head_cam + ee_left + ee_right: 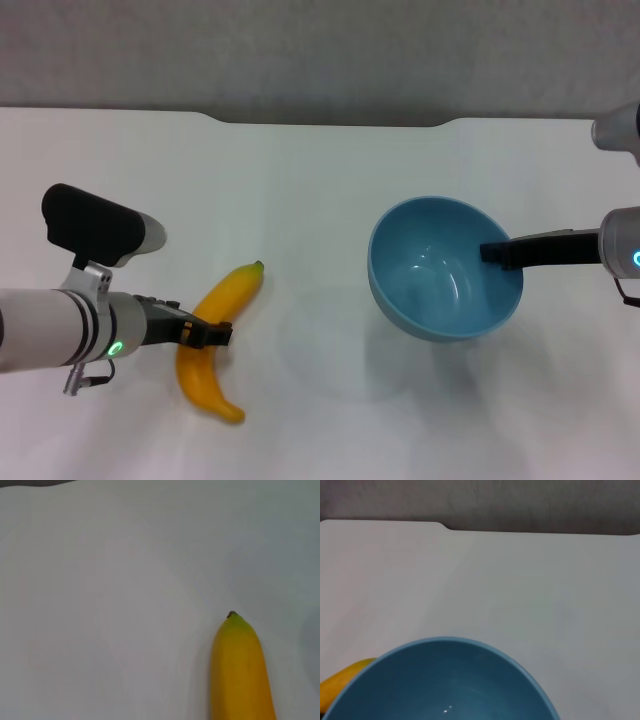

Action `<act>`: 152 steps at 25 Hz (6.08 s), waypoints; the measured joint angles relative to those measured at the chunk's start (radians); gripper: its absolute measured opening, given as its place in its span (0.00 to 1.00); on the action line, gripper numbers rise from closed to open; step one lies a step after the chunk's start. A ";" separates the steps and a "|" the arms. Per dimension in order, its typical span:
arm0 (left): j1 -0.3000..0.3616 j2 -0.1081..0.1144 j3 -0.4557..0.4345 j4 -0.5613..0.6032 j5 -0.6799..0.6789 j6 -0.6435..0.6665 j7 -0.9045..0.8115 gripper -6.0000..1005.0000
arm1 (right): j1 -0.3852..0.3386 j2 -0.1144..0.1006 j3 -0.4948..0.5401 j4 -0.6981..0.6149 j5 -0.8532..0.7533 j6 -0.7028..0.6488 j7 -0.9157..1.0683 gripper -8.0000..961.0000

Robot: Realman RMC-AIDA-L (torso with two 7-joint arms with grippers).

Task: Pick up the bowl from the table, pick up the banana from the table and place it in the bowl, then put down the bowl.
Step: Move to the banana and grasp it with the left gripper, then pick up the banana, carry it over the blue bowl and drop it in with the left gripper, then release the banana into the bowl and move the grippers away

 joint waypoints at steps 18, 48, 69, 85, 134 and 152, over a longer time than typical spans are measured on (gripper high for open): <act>-0.002 0.005 -0.053 -0.055 -0.009 -0.036 -0.011 0.53 | -0.009 -0.002 0.000 0.011 -0.006 -0.003 0.000 0.03; 0.039 -0.003 -0.006 -0.327 -0.849 -0.098 0.387 0.58 | 0.146 0.003 -0.082 0.188 0.075 0.047 0.012 0.03; 0.025 -0.004 0.074 -0.098 -1.304 -0.069 0.839 0.63 | 0.159 0.001 -0.093 0.182 0.113 0.040 0.013 0.03; 0.020 0.011 -0.108 -0.101 -1.116 0.018 0.835 0.90 | 0.164 -0.010 -0.085 0.208 0.088 0.022 0.028 0.03; 0.092 -0.003 -0.087 -0.113 -0.477 0.378 0.587 0.89 | 0.290 0.009 -0.227 0.417 0.084 0.028 0.112 0.03; 0.100 -0.003 -0.087 -0.112 -0.479 0.381 0.565 0.89 | 0.267 0.003 -0.226 0.424 0.086 0.061 0.110 0.04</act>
